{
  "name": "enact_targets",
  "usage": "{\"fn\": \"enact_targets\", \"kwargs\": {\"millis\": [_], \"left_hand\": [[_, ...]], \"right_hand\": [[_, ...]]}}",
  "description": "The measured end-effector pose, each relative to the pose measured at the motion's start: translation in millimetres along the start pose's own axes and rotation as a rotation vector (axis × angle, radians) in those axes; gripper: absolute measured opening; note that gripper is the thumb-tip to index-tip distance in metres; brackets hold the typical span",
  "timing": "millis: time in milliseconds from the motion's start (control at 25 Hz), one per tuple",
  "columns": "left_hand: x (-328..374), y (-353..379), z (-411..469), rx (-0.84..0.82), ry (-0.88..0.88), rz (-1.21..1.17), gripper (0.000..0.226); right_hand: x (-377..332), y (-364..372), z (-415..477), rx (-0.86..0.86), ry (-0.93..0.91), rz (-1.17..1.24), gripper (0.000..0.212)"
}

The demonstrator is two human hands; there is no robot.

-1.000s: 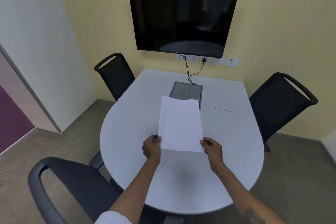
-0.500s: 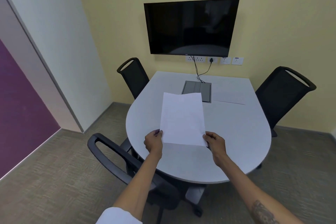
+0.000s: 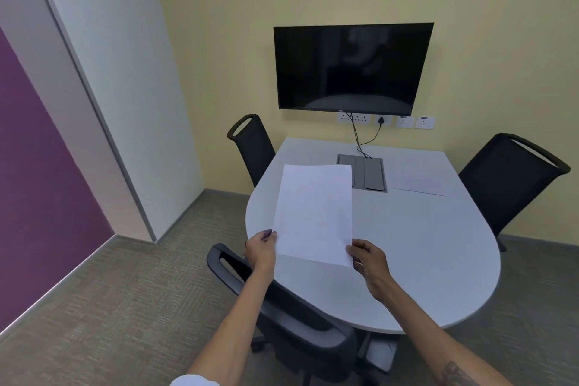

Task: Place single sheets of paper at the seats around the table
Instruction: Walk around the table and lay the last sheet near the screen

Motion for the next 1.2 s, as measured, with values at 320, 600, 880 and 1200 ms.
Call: {"fn": "enact_targets", "kwargs": {"millis": [320, 600, 880, 1200], "left_hand": [[8, -75, 66, -0.084, 0.054, 0.058, 0.017], [-3, -98, 147, -0.113, 0.014, 0.057, 0.019], [-2, -84, 228, -0.169, 0.002, 0.060, 0.018], [19, -62, 352, -0.215, -0.089, 0.104, 0.006]], "right_hand": [[31, 94, -10, 0.024, -0.016, 0.006, 0.021], [40, 155, 24, 0.061, -0.024, -0.016, 0.021], [51, 191, 90, 0.182, -0.030, 0.007, 0.016], [51, 252, 187, 0.277, -0.012, 0.026, 0.017]]}}
Point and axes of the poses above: each hand's wrist, its own z-axis towards the middle knuckle, its own y-axis out of the palm, x = y × z, the point moved 9 cm from there along z, towards the middle knuckle, and after that the axes turned 1 degree about -x, right-handed, at the moved point
